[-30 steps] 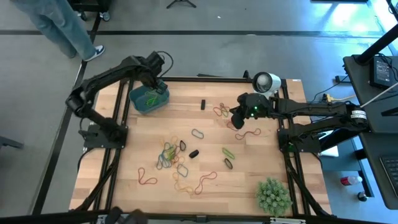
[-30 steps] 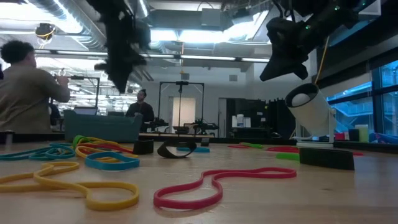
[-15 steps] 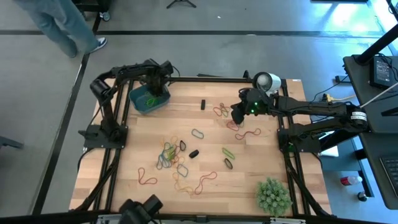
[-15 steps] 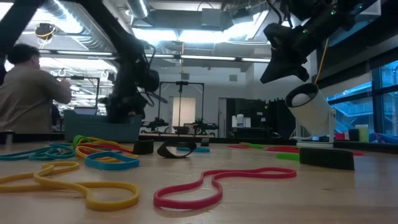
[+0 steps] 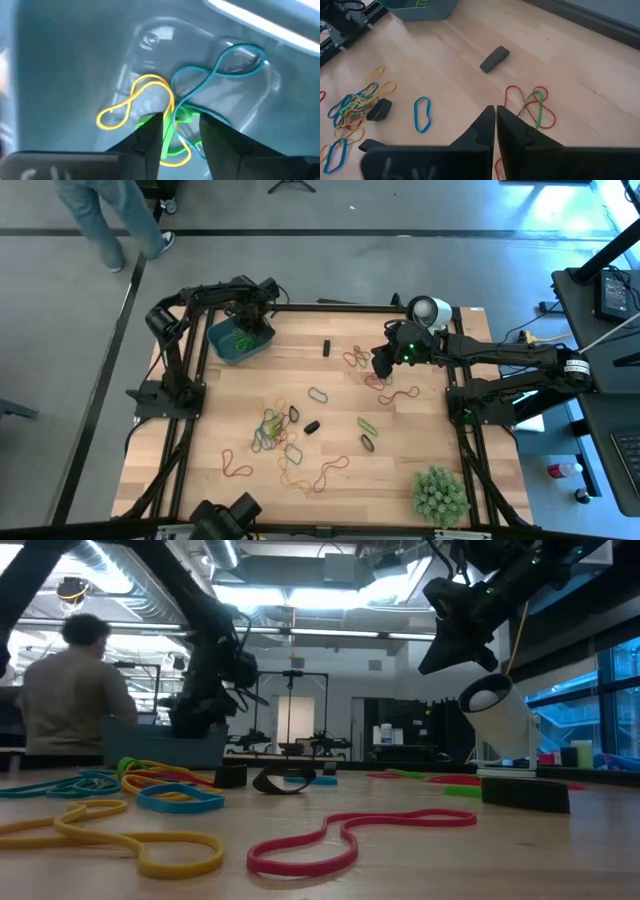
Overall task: Pick and place rubber bands into bin
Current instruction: Put the red rubber band into the bin
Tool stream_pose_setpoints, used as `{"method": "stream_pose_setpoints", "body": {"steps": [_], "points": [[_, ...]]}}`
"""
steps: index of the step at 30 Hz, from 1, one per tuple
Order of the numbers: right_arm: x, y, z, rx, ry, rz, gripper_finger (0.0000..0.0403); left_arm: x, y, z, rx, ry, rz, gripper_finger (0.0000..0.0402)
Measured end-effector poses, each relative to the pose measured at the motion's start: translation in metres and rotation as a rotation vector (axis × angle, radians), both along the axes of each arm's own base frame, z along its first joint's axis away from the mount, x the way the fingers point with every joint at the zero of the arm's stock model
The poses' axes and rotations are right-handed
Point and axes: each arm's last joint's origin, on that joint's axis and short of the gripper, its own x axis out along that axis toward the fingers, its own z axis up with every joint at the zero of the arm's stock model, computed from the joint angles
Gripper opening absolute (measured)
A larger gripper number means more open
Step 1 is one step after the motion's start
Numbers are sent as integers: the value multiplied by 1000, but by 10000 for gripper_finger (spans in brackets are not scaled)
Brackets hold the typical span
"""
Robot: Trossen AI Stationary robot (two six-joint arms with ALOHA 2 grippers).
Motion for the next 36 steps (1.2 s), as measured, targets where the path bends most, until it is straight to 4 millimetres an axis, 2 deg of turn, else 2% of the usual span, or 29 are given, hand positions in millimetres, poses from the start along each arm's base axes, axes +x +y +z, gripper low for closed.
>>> {"method": "stream_pose_setpoints", "body": {"steps": [5,9,15,19,23,26,32,36], "points": [[0,0,0,-1,0,1,21,-8,-10,40,107,-86,53,146],[0,0,0,1,-1,0,21,-15,-27,78,209,-191,120,144],[-1,0,-2,-7,27,15,21,-16,-71,126,320,-360,145,128],[-1,1,-2,-27,41,36,21,-3,-107,139,367,-412,68,99],[-2,1,-3,-57,67,70,21,17,-144,140,376,-426,-53,46],[-5,2,-6,-33,112,83,21,29,-169,130,347,-464,-107,8],[-15,6,-22,64,300,117,21,40,-209,89,248,-507,-182,2],[-11,7,-36,138,380,161,21,48,-229,65,179,-647,-231,2]]}}
